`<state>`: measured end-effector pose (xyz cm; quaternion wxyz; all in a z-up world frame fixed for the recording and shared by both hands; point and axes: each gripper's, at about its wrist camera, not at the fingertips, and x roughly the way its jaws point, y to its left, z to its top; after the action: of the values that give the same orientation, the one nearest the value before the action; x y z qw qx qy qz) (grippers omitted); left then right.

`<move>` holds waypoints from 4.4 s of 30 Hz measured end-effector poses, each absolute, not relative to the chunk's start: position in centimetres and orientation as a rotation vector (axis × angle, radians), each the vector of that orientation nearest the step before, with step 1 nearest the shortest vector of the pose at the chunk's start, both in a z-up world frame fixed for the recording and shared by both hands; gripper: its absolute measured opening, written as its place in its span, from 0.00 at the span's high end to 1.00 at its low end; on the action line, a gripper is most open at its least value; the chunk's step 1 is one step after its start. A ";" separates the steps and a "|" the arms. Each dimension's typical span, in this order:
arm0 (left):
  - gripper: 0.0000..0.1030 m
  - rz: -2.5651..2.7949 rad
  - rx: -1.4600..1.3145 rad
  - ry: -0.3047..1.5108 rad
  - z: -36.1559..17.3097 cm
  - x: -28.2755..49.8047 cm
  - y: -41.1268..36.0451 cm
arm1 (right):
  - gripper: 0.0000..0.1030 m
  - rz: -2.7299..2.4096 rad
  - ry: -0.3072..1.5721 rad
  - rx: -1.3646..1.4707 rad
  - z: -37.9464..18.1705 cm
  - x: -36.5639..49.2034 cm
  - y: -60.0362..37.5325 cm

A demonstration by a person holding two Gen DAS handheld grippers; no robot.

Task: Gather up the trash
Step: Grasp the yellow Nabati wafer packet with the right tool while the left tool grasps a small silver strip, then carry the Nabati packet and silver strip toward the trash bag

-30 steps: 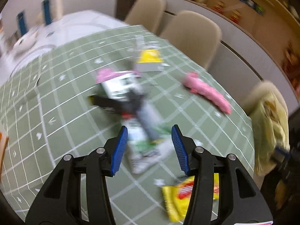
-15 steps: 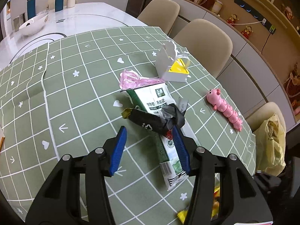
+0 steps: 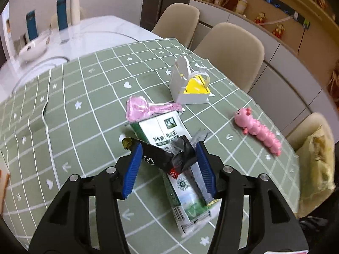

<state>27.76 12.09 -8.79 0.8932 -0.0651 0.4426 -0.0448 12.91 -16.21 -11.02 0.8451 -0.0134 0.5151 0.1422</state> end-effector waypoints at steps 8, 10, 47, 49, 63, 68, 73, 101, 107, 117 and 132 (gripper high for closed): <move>0.64 -0.091 -0.059 0.982 -9.5 27.8 10.4 | 0.76 0.258 1.079 -0.002 -11.2 11.4 -16.6; 0.79 -0.093 -0.036 1.000 -9.7 27.2 10.1 | 0.76 0.257 1.079 0.002 -11.3 11.3 -16.3; 0.95 -0.397 -0.087 1.039 -7.3 18.5 4.0 | 0.54 0.129 0.990 0.059 -7.9 14.5 -21.4; 0.95 -0.407 -0.088 1.037 -7.3 18.4 3.8 | 0.54 0.156 1.008 0.138 -7.9 13.0 -21.6; 0.75 -0.438 -0.139 1.025 -7.5 17.9 5.5 | 0.63 0.174 1.039 0.114 -11.3 16.6 -17.5; 0.64 -0.463 -0.050 0.980 -7.2 18.5 4.5 | 0.83 0.207 1.016 0.104 -10.5 15.9 -18.2; 0.62 -0.432 0.129 0.975 -8.7 19.7 2.0 | 0.86 0.166 0.992 0.160 -9.3 14.6 -20.7; 0.95 -0.449 0.136 0.836 -0.1 17.0 -2.0 | 0.86 0.173 0.779 0.095 -0.8 10.2 -23.6; 0.95 -0.490 0.120 0.730 4.9 16.5 -5.2 | 0.86 0.139 0.706 0.065 2.5 10.2 -26.0; 0.95 -0.618 0.120 0.615 10.4 16.7 -13.4 | 0.86 -0.009 0.583 0.016 8.1 9.8 -33.2; 0.95 -0.851 0.071 0.776 5.2 21.0 -26.0 | 0.86 -0.221 0.648 0.061 5.9 9.5 -43.4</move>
<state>21.05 -25.99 5.17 0.8382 0.0338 0.3668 -0.4022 9.54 -43.41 5.90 0.9415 0.0299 0.3177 -0.1081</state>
